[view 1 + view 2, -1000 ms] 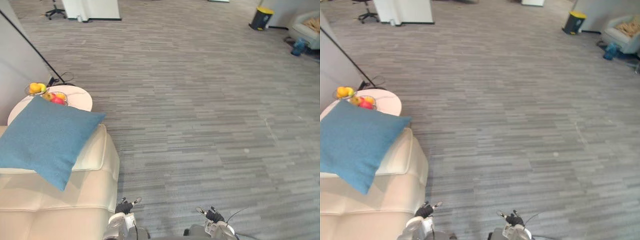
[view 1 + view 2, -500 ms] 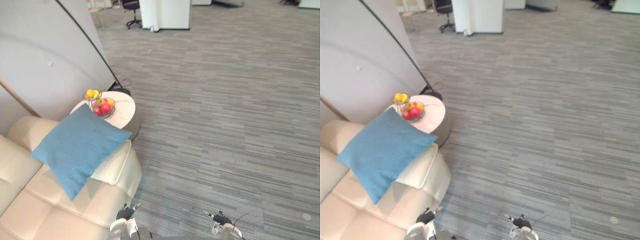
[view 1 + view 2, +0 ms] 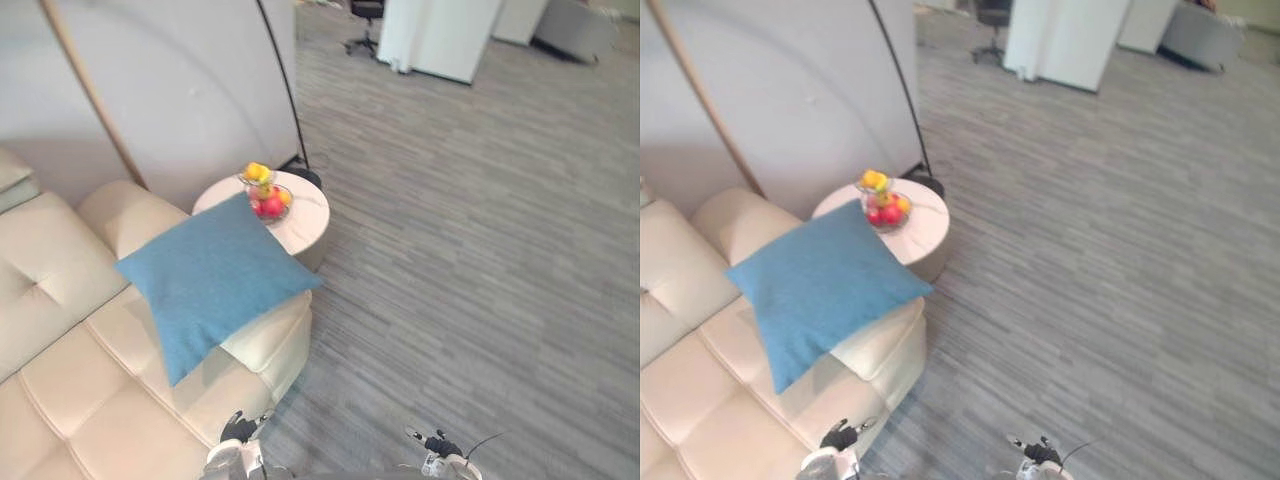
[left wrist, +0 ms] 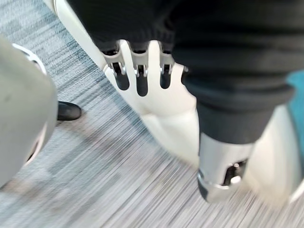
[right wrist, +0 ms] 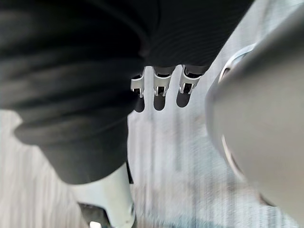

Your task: Pick up cushions and gather them together orderly.

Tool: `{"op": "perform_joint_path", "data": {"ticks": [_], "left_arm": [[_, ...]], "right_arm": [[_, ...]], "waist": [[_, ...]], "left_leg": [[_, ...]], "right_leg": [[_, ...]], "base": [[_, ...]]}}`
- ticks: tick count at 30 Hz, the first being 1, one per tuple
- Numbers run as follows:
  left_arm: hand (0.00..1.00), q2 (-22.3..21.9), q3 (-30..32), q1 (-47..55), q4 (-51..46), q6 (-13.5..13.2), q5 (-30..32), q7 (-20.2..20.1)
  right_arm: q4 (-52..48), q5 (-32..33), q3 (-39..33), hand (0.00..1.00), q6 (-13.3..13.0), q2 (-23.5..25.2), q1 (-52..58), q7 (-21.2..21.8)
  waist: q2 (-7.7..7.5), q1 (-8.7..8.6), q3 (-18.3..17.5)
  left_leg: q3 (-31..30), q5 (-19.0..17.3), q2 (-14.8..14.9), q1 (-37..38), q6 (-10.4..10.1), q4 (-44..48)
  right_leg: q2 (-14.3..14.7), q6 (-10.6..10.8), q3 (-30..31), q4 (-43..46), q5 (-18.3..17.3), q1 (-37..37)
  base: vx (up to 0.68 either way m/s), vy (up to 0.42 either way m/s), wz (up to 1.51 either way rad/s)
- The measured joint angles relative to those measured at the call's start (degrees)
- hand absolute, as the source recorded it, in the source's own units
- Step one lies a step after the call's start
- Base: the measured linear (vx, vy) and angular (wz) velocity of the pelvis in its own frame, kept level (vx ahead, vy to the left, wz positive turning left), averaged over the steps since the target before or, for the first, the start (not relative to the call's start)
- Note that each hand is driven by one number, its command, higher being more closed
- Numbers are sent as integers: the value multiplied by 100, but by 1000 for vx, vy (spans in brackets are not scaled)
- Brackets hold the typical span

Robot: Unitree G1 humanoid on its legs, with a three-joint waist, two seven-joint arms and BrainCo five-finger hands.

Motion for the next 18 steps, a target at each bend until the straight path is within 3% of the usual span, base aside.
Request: {"op": "perform_joint_path", "data": {"ticks": [3,4,6,8,10,14,16,18], "left_arm": [[0,-68,313,-9,33,28,-2,19],[0,-105,393,-26,30,29,0,23],[0,-119,421,-48,24,27,8,17],[0,-377,427,-34,22,-9,12,10],[0,-426,425,-37,32,10,10,13],[0,-420,403,-67,-27,10,14,2],[0,-414,293,-76,-83,8,20,-9],[0,-415,294,-82,-83,13,50,-1]], "right_arm": [[29,10,39,0,-20,-17,-95,2],[27,15,56,0,-35,-16,-99,2],[34,22,59,0,-36,12,9,3],[86,14,-16,0,9,-178,36,-3],[68,17,31,0,8,-223,-41,-1],[145,27,59,0,37,-187,-92,-13],[143,32,65,0,35,-146,-98,-17],[115,67,141,0,29,-120,-140,-18]], "waist": [[42,-63,17],[66,-88,35],[-38,-130,1],[213,-66,-97],[383,-95,-95],[247,-117,-34],[130,-151,-44],[140,-160,-58]], "left_leg": [[-579,-197,101,65,-112,105],[-886,-318,173,49,-237,254],[-1444,-596,67,-122,-428,638],[-1796,-713,234,-300,-513,1066],[-1741,-580,433,-466,-689,1096],[-1282,-54,552,-487,-779,896],[-544,289,628,-469,-818,539],[-26,487,584,-413,-803,274]], "right_leg": [[700,-56,997,-997,-60,-327],[1112,-138,1698,-1447,8,-363],[1164,-185,2195,-2149,325,-181],[1125,-481,1462,-1963,143,-64],[1119,-513,1021,-1992,119,13],[1028,-539,550,-2094,124,394],[870,-550,312,-2208,118,542],[787,-550,146,-2261,118,547]], "base": [[277,-179,98],[340,-337,140],[328,-329,166],[351,-266,150],[279,-244,103],[176,-223,105],[92,-100,92],[68,-22,70]]}}
